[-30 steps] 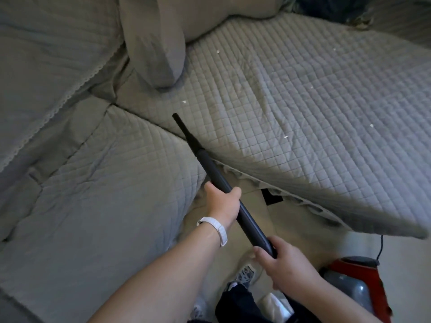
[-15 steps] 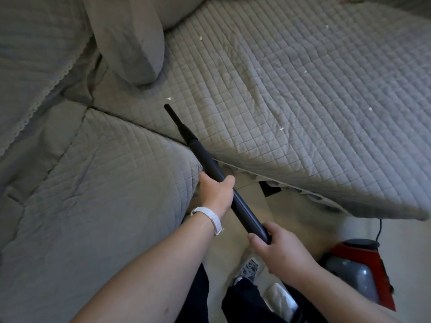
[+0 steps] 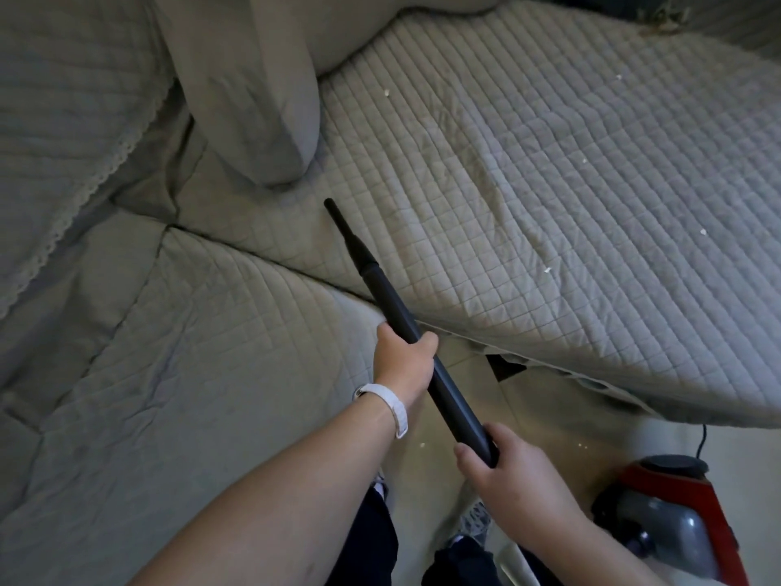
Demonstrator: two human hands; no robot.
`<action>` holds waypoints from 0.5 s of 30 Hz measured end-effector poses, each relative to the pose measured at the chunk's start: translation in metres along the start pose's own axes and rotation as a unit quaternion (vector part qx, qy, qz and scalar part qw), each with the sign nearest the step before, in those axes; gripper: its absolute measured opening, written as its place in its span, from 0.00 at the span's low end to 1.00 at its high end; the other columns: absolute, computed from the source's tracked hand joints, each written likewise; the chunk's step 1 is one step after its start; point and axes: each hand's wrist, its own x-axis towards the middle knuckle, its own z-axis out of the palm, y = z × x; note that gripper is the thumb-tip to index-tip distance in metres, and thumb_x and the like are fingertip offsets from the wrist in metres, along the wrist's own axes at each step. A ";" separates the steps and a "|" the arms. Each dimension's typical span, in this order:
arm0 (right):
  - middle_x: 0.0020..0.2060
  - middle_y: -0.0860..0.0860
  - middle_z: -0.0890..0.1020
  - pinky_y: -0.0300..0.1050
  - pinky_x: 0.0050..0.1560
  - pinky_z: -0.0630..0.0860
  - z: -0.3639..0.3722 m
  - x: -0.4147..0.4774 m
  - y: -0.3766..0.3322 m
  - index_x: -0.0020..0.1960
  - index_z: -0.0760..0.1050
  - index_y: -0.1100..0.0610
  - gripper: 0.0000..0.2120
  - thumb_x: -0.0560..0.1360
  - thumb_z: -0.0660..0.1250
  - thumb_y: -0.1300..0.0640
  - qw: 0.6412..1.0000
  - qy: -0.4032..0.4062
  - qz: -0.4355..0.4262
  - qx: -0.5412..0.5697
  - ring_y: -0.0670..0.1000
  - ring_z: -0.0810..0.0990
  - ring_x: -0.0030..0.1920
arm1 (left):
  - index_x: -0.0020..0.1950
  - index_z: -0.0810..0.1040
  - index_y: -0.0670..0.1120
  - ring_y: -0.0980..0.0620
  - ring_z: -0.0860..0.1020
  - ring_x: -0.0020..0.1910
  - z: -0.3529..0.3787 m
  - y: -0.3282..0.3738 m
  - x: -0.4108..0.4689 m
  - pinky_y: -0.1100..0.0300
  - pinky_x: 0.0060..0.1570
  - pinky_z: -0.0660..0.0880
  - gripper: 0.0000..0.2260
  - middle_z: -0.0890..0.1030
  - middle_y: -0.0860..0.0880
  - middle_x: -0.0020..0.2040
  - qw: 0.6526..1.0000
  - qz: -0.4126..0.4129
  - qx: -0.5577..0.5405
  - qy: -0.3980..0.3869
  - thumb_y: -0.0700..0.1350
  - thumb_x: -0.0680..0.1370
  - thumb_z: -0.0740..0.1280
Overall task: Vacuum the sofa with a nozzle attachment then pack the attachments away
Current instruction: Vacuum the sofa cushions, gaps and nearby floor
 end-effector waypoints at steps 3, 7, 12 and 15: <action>0.34 0.52 0.83 0.50 0.36 0.80 0.002 0.006 -0.011 0.48 0.74 0.48 0.11 0.76 0.65 0.41 1.000 -0.002 0.008 -0.002 0.51 0.82 0.33 | 0.68 0.67 0.44 0.45 0.79 0.53 -0.007 0.005 0.009 0.51 0.52 0.78 0.23 0.79 0.44 0.57 1.000 -0.008 0.003 -0.012 0.49 0.75 0.67; 0.34 0.52 0.82 0.44 0.32 0.77 0.002 0.002 -0.014 0.46 0.74 0.47 0.10 0.76 0.66 0.41 1.000 0.001 0.019 -0.010 0.49 0.81 0.32 | 0.68 0.66 0.44 0.47 0.79 0.51 -0.010 0.007 0.006 0.57 0.44 0.75 0.23 0.78 0.44 0.55 0.999 -0.015 0.011 -0.027 0.49 0.76 0.66; 0.36 0.50 0.82 0.38 0.38 0.76 -0.001 -0.012 -0.005 0.48 0.74 0.47 0.10 0.75 0.67 0.41 0.999 -0.001 0.035 -0.015 0.44 0.81 0.35 | 0.64 0.67 0.47 0.47 0.80 0.47 -0.007 0.004 -0.013 0.47 0.52 0.79 0.23 0.79 0.47 0.50 0.998 -0.019 0.035 -0.038 0.53 0.73 0.66; 0.35 0.51 0.81 0.37 0.38 0.75 -0.002 -0.020 0.002 0.47 0.75 0.46 0.09 0.74 0.68 0.42 0.999 0.009 0.037 -0.012 0.44 0.81 0.35 | 0.63 0.67 0.47 0.47 0.80 0.47 -0.003 0.002 -0.022 0.49 0.51 0.79 0.20 0.79 0.45 0.52 0.999 -0.014 0.018 -0.046 0.51 0.73 0.66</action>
